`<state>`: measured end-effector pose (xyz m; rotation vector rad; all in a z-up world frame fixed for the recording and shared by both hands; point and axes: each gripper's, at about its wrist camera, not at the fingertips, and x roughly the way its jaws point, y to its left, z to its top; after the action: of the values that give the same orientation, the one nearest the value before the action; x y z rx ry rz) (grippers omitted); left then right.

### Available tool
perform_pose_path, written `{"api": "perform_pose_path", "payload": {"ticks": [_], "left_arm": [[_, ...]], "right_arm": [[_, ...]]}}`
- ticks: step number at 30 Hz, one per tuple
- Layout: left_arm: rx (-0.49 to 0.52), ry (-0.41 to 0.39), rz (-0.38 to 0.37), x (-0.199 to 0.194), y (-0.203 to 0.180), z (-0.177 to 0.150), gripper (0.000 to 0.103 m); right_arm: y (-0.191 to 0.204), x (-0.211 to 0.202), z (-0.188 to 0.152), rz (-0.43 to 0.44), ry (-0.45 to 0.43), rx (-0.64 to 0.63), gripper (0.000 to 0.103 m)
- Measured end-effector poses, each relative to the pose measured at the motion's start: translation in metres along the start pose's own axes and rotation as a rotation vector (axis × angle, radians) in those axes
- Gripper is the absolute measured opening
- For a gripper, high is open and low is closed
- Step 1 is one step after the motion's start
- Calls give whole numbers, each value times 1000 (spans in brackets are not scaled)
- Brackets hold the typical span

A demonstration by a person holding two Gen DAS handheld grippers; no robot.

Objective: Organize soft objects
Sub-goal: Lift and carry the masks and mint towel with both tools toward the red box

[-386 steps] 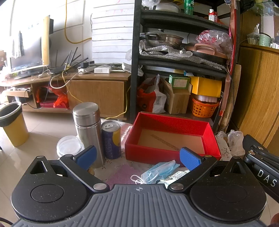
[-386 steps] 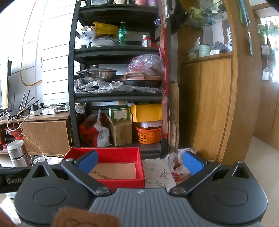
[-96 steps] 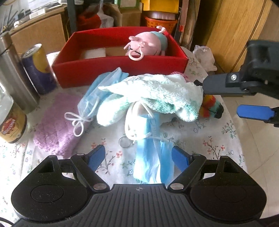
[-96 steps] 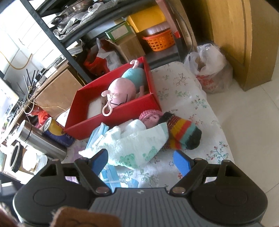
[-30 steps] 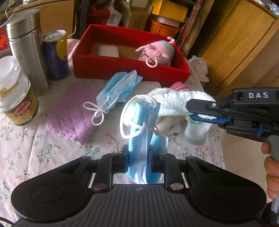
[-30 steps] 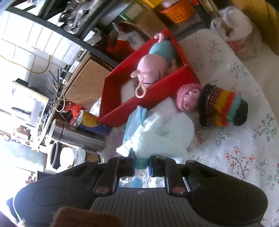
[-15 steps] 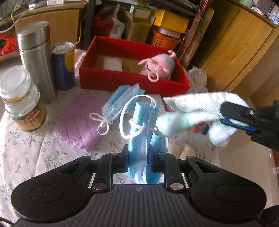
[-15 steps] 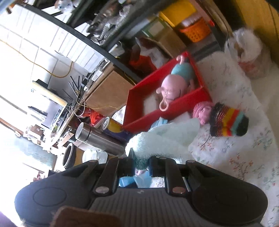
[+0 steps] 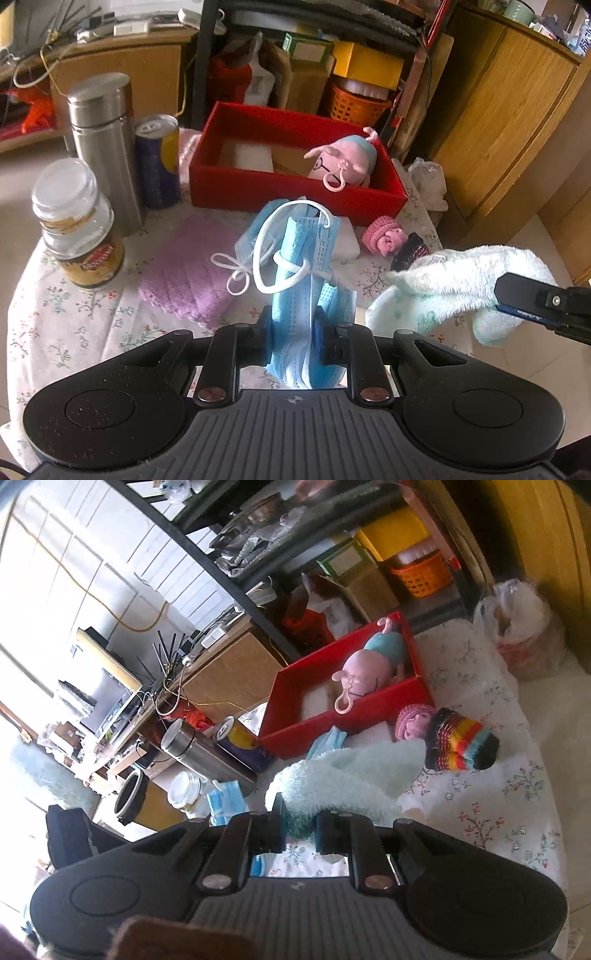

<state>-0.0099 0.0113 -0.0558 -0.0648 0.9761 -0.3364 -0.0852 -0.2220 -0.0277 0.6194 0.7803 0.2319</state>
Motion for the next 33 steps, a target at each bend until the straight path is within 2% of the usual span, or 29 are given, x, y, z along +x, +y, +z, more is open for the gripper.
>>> {"api": "perform_pose_path", "payload": {"ticks": [5,7,9,13,27,33], "left_arm": [[37,-42,48,-7,-8,-4,20],[41,-50,44,-9,-9,-4,20],[34,-56,37,-11,-10,-3,20],[66,-103,77,-16,-15,0,20],[98,-169,93,-24,-26,7,20],[107,-206,99,-28,-32,13,22]], "right_arm": [[4,-3,-8,-4,-10,-22,0],[4,-6,-9,1,-20,-23,0],[5,-10,-9,14,-39,-25,0],[10,-18,-7,29,-80,-49,0],[24,-26,-4,41,-155,-124,0],[27,-26,-3,9,-194,-159,0]]}}
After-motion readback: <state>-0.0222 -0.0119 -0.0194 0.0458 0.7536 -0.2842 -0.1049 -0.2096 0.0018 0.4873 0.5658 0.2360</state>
